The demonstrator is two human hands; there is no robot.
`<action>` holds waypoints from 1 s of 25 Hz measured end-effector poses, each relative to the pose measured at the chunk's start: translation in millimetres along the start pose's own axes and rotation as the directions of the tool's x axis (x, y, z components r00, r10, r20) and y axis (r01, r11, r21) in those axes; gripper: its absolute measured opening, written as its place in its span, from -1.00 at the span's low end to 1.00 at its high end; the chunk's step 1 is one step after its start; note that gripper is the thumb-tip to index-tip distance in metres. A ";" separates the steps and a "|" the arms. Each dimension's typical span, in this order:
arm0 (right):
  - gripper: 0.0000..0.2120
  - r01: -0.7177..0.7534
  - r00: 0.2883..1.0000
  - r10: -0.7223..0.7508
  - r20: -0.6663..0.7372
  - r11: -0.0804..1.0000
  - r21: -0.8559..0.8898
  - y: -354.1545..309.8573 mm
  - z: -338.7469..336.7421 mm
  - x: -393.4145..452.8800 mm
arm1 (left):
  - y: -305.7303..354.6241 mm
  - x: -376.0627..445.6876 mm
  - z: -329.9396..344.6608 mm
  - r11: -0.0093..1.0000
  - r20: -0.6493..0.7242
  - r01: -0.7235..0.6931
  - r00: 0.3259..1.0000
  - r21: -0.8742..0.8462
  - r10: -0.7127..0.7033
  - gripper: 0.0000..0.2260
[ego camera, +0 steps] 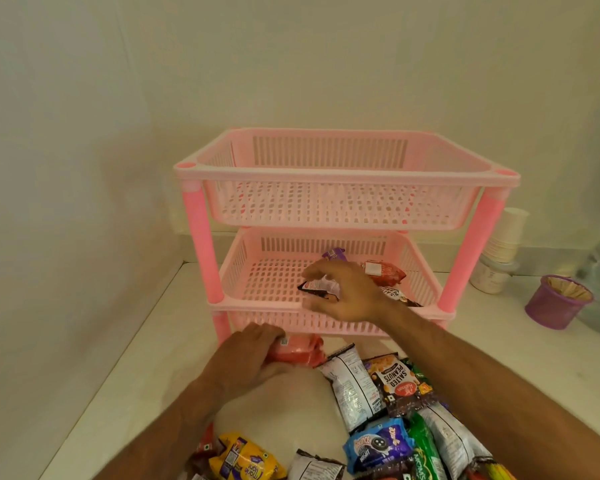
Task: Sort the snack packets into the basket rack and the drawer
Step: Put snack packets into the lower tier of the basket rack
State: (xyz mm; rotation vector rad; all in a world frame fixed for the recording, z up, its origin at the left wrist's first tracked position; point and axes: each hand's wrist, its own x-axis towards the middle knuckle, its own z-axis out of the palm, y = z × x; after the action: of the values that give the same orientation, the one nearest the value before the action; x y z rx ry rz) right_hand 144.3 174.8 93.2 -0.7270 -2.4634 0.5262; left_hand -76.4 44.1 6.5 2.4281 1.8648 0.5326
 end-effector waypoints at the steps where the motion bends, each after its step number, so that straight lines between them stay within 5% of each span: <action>1: -0.42 0.058 0.997 -0.058 0.043 0.998 -0.016 -7.2 5.0 -5.0 | 1.9 0.4 -6.8 0.996 -0.117 0.009 0.993 -0.086 -0.019 -0.34; 4: -0.40 0.134 0.986 -0.129 0.105 0.990 -0.041 -24.9 16.9 -13.7 | 6.6 4.1 -25.2 0.966 -0.339 0.033 0.933 -0.255 -0.121 -0.37; 9: -0.45 0.105 0.994 -0.109 0.025 0.988 0.111 -37.6 9.7 -5.5 | -1.3 8.0 -41.6 0.926 -0.431 -0.059 0.895 -0.373 -0.116 -0.39; 13: -0.50 -0.069 0.992 0.098 -0.076 0.945 0.320 -24.8 5.5 7.0 | -28.5 -11.1 -46.5 0.966 -0.567 -0.017 0.812 -0.258 -0.137 -0.64; 14: -0.49 -0.121 0.984 0.156 -0.083 0.936 0.330 -18.9 4.9 12.4 | -36.7 -16.9 -48.2 0.983 -0.477 0.080 0.865 -0.166 -0.152 -0.62; 15: -0.48 -0.166 0.976 0.199 -0.085 0.940 0.299 -11.9 5.1 19.2 | -42.5 -22.1 -50.7 0.971 -0.285 0.229 0.928 -0.066 -0.239 -0.55; 16: -0.46 -0.207 0.969 0.232 -0.081 0.949 0.236 -4.4 6.4 26.8 | -46.3 -27.1 -52.3 0.920 -0.031 0.387 0.922 0.065 -0.385 -0.45; 19: -0.47 -0.322 0.944 0.324 -0.057 0.946 0.044 15.1 17.0 48.2 | -42.7 -40.5 -53.2 0.718 0.519 0.624 0.522 0.308 -0.677 -0.12; 21: -0.51 -0.370 0.926 0.368 -0.080 0.929 -0.018 24.1 27.2 59.5 | -39.0 -45.6 -46.4 0.655 0.628 0.730 0.421 0.194 -0.655 -0.18; 25: -0.46 -0.437 0.898 0.435 -0.064 0.899 -0.024 30.1 44.2 72.0 | -37.8 -41.1 -36.4 0.679 0.593 0.720 0.486 0.144 -0.641 -0.35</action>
State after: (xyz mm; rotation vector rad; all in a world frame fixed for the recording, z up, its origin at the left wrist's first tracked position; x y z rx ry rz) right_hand 78.6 231.0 69.6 -1.3075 -2.2605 0.6103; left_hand -131.1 9.4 21.8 1.2809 2.1259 -0.1827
